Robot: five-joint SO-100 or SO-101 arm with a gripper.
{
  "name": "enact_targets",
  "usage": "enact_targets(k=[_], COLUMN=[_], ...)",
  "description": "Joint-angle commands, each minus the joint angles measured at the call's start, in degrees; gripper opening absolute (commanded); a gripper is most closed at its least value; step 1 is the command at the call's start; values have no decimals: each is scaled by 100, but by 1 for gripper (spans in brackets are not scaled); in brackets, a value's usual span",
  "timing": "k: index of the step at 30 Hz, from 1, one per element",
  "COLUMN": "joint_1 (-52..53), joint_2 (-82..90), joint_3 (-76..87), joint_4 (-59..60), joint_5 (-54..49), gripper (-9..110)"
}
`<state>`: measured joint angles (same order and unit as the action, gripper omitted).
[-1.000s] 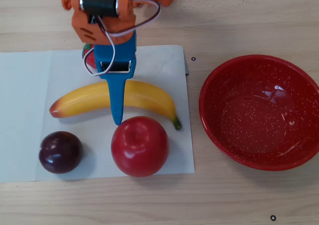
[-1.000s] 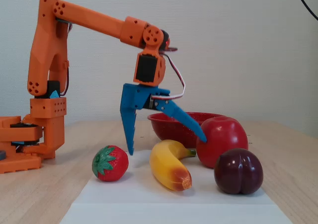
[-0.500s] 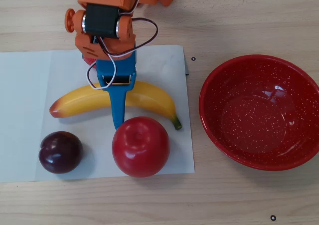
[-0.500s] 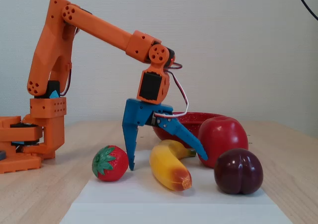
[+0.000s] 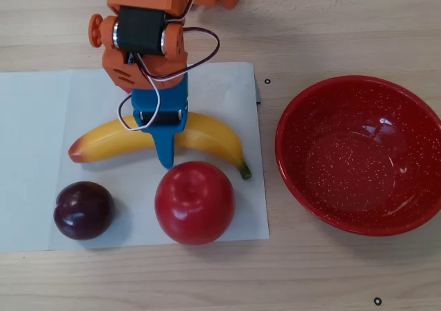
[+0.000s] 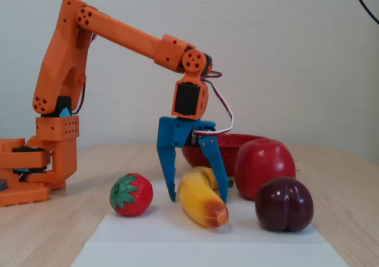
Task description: Grasp the banana and put it in the red bowl
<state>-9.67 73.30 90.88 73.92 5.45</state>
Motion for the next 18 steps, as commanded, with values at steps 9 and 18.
enact_targets(k=[9, 18], joint_1=[-229, -396], joint_2=[387, 1081], joint_3=[-281, -571], joint_4=[44, 686], joint_5=[44, 35], gripper=[0, 0])
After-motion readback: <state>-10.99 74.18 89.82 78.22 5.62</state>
